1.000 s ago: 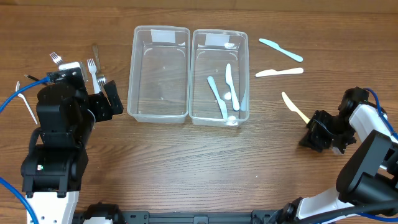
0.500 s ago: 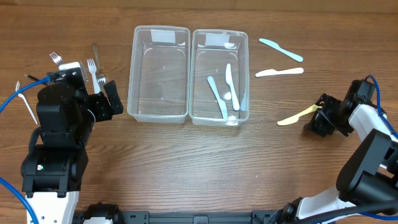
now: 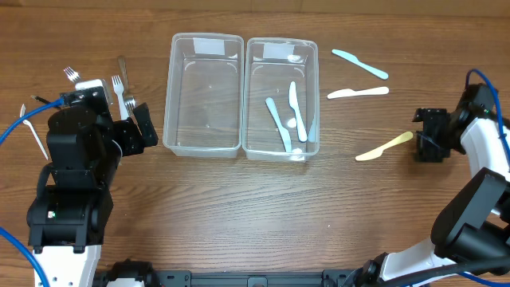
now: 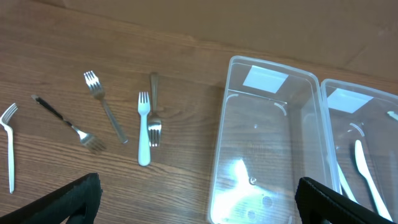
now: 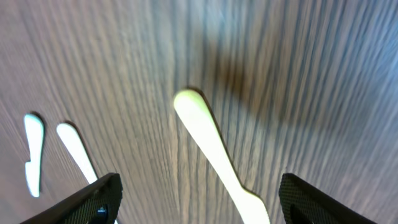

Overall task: Pack container
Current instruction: 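Align right gripper on the yellow knife handle and close, then carry the yellow knife left and lower it into the right container, then open right gripper and move it right to the white knife, then grasp the white plastic knife with right gripper and lift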

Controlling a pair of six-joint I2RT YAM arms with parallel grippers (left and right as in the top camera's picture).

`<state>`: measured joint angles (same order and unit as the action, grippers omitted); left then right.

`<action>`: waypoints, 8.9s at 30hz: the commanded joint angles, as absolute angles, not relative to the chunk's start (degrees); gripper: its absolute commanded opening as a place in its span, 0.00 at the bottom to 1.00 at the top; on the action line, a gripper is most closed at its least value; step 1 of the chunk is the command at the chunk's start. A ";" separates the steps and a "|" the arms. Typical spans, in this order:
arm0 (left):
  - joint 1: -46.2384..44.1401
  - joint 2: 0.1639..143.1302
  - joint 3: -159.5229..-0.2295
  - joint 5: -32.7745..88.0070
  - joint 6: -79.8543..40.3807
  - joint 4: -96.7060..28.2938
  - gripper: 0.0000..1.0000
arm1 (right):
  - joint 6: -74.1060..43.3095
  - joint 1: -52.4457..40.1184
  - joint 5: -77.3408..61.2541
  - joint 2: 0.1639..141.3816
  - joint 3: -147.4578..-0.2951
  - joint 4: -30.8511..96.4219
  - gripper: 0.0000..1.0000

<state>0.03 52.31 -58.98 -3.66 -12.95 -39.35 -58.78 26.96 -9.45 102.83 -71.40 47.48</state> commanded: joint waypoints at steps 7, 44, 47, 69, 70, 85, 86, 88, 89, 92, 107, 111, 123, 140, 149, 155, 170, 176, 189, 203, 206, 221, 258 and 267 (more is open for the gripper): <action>0.36 52.40 -60.31 -3.01 -11.60 -39.11 1.00 | -51.13 26.57 -4.43 107.42 -75.18 54.72 0.78; 0.36 52.40 -60.31 -1.87 -11.81 -39.13 1.00 | -47.70 21.06 -0.73 123.57 -93.47 67.22 0.87; 0.36 52.40 -60.31 -1.87 -11.81 -39.13 1.00 | -47.68 21.06 0.03 123.57 -92.23 67.09 0.87; 0.36 52.40 -60.31 -1.87 -11.81 -39.11 1.00 | -45.56 20.99 -1.43 123.57 -84.05 58.46 0.87; 0.36 52.38 -60.31 -1.87 -11.81 -39.11 1.00 | -45.56 20.99 -1.32 123.57 -83.77 58.30 0.87; 0.36 52.38 -60.31 -1.83 -11.81 -39.11 1.00 | -45.56 20.99 -2.63 123.57 -83.64 58.13 0.41; 0.36 52.38 -60.31 -1.83 -11.81 -39.09 1.00 | -45.56 20.99 -2.63 123.57 -83.64 58.11 0.38; 0.36 52.38 -60.34 -1.83 -11.81 -38.98 1.00 | -45.56 20.99 -2.61 123.57 -83.64 58.11 0.32; 0.36 52.38 -60.31 -1.83 -11.84 -38.92 1.00 | -45.56 20.99 -2.63 123.57 -83.64 58.11 0.29; 0.36 52.38 -60.31 -1.83 -11.81 -38.83 1.00 | -45.56 20.99 -2.63 123.57 -83.64 58.13 0.25; 0.36 52.38 -60.31 -1.85 -11.81 -38.74 1.00 | -44.34 20.25 -2.55 123.55 -83.94 57.12 0.13; 0.36 52.38 -60.31 -1.87 -11.79 -38.74 1.00 | -41.32 20.29 -1.06 123.44 -87.81 59.48 0.06; 0.36 52.40 -60.31 -1.87 -11.77 -38.74 1.00 | -28.56 13.82 0.34 117.71 -112.38 75.20 0.04; 0.36 52.40 -60.31 -1.43 -11.79 -38.94 1.00 | -11.53 -15.62 -0.05 117.40 -128.53 83.02 0.04; 0.36 52.40 -60.31 -1.41 -11.79 -38.92 1.00 | -9.19 -18.81 -4.62 126.41 -127.61 82.08 0.04; 0.36 52.38 -60.31 -1.43 -11.79 -38.92 1.00 | -7.25 -18.81 -6.13 129.91 -127.61 81.47 0.07; 0.36 52.38 -60.31 -1.43 -11.79 -38.92 1.00 | -16.88 -16.16 0.25 129.64 -149.99 80.75 0.45; 0.36 52.38 -60.31 -1.43 -12.45 -38.92 1.00 | -40.66 -2.90 2.24 129.67 -162.50 81.14 0.50; 0.34 52.40 -60.31 -1.43 -12.49 -38.72 1.00 | -58.98 14.81 -6.09 139.28 -150.65 86.15 0.74; 0.36 52.40 -60.31 -1.43 -12.49 -38.76 1.00 | -57.30 10.41 -3.70 149.99 -149.25 89.25 0.81; 0.36 52.40 -60.31 -1.43 -12.49 -38.79 1.00 | -57.65 9.39 -1.74 150.04 -149.21 89.82 0.78; 0.36 52.40 -60.31 -1.43 -12.47 -39.20 1.00 | -59.81 9.39 -3.11 150.28 -134.28 86.08 0.79; 0.36 52.40 -60.31 -0.21 -12.45 -39.13 1.00 | -59.61 9.39 -6.31 150.28 -134.21 80.95 0.11; 0.36 52.38 -60.31 -0.19 -12.45 -39.16 1.00 | -55.20 9.39 -5.78 150.23 -137.05 80.03 0.04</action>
<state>0.03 52.31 -58.98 -1.08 -12.97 -39.22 -58.06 9.34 -6.96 149.53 -135.70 81.08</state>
